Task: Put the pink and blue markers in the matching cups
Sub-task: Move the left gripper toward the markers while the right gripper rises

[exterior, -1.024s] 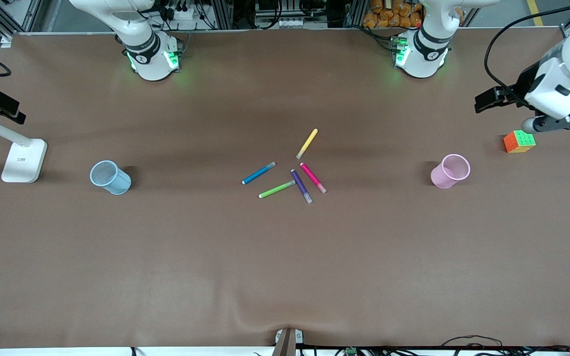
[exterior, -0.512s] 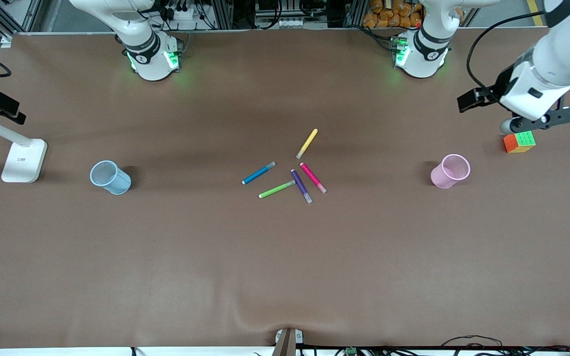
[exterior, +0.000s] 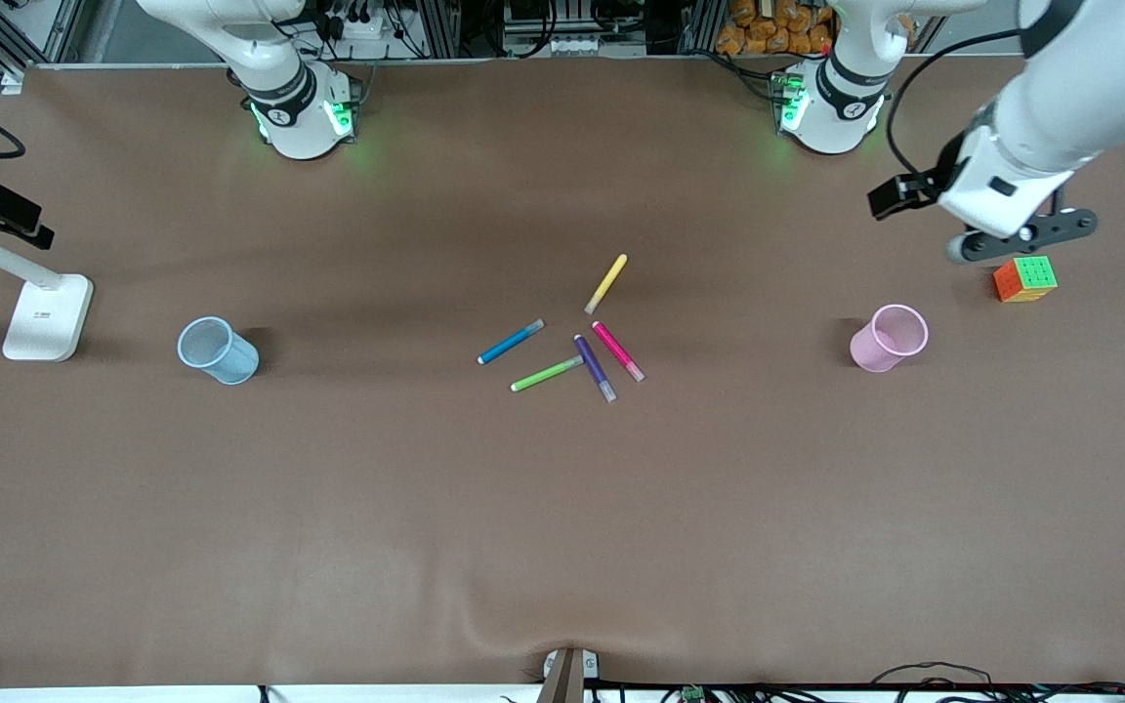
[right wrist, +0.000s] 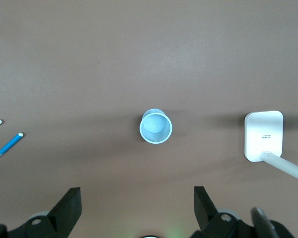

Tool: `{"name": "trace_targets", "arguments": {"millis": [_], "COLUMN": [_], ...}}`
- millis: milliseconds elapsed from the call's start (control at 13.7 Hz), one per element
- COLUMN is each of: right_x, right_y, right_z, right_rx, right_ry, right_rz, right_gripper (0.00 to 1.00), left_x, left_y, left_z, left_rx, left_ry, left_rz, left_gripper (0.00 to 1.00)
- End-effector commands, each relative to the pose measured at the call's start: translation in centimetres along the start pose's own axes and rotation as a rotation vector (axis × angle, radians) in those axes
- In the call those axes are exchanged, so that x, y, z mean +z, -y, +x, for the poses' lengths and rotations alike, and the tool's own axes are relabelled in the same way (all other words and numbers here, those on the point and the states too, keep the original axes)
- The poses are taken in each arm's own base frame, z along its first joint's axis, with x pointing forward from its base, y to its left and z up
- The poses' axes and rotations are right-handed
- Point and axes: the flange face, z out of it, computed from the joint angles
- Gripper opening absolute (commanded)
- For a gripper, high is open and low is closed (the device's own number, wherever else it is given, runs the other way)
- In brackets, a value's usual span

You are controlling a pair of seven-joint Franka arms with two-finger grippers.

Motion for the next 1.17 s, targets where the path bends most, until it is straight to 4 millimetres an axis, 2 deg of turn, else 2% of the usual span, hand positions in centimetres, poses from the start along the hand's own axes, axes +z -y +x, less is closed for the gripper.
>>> {"name": "trace_targets", "arguments": {"millis": [0, 146, 220, 439, 585, 659, 805, 951, 1098], "right_x": [0.8, 1.1, 2.1, 2.2, 2.6, 3.9, 9.1, 9.3, 9.4], "right_y": [-0.6, -0.6, -0.7, -0.9, -0.8, -1.2, -1.6, -1.5, -1.3], "right_z": [0.9, 1.1, 1.7, 1.8, 2.1, 2.9, 5.8, 5.9, 5.8], "right_rx": [0.001, 0.0, -0.002, -0.006, -0.008, -0.005, -0.002, -0.001, -0.001], "right_ry": [0.016, 0.022, 0.04, 0.042, 0.047, 0.07, 0.149, 0.148, 0.155], "right_rz": [-0.016, -0.021, -0.025, -0.068, -0.101, -0.121, -0.132, -0.13, -0.127], "right_gripper": [1.0, 1.0, 1.0, 1.0, 1.0, 1.0, 1.0, 1.0, 1.0], "left_x": [0.6, 1.1, 1.5, 3.0, 3.8, 4.1, 4.7, 5.6, 5.5], "left_y": [-1.6, -2.4, -3.0, -5.5, -6.4, -7.2, -8.1, -8.9, -9.3], "left_z": [-0.1, 0.3, 0.5, 1.1, 2.0, 2.3, 3.1, 3.8, 4.1], "left_rx": [-0.002, -0.012, -0.019, -0.059, -0.063, -0.086, -0.113, -0.132, -0.174], "left_ry": [-0.018, -0.016, -0.01, -0.011, -0.022, -0.03, -0.039, -0.036, -0.041], "left_rz": [0.03, 0.028, 0.028, 0.026, 0.01, -0.005, -0.031, -0.041, -0.061], "left_gripper": [1.0, 1.0, 1.0, 1.0, 1.0, 1.0, 1.0, 1.0, 1.0]}}
